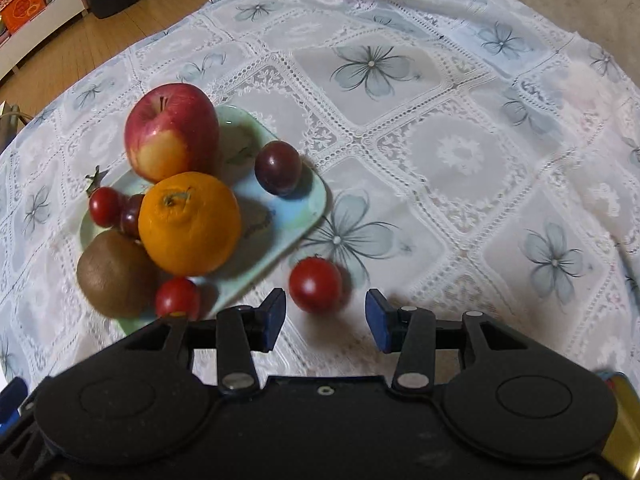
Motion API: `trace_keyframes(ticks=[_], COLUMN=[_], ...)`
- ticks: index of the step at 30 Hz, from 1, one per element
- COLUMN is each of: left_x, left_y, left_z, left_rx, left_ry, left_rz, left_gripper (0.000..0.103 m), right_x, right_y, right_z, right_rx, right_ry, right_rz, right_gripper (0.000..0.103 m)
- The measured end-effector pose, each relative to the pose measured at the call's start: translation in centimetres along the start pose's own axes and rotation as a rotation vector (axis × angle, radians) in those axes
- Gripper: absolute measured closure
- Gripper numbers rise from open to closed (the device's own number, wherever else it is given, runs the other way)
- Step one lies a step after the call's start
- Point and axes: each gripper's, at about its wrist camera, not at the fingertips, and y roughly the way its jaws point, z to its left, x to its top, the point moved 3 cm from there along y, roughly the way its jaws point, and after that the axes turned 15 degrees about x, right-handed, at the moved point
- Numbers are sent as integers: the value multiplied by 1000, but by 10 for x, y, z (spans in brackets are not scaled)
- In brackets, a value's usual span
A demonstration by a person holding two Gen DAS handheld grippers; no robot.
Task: Organize fruits
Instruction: 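Grasp the last dark red plum with the left tool while the right tool grasps a red cherry tomato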
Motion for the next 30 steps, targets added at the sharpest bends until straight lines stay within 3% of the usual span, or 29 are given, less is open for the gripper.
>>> trace_keyframes(ticks=[3, 6, 11, 18, 25, 30], left_x=[0, -2, -3, -9, -24, -38], left_y=[2, 1, -9, -29, -51, -66], left_z=[-2, -7, -16, -34, -56, -83], left_rx=[-4, -14, -69, -190, -367, -482], left_ry=[8, 23, 52, 111, 203, 269], left_rz=[3, 5, -33, -96, -98, -28], left_gripper=[55, 55, 55, 55, 55, 55], right_x=[0, -5, -17, -59, -112, -147], right_y=[12, 20, 0, -62, -127, -157], right_z=[-2, -3, -8, -33, -77, -110], right_rx=[-9, -11, -5, 18, 13, -37], right_ry=[13, 8, -1, 25, 104, 147], right_rz=[9, 40, 30, -11, -80, -137], right_gripper=[58, 73, 73, 73, 73, 73])
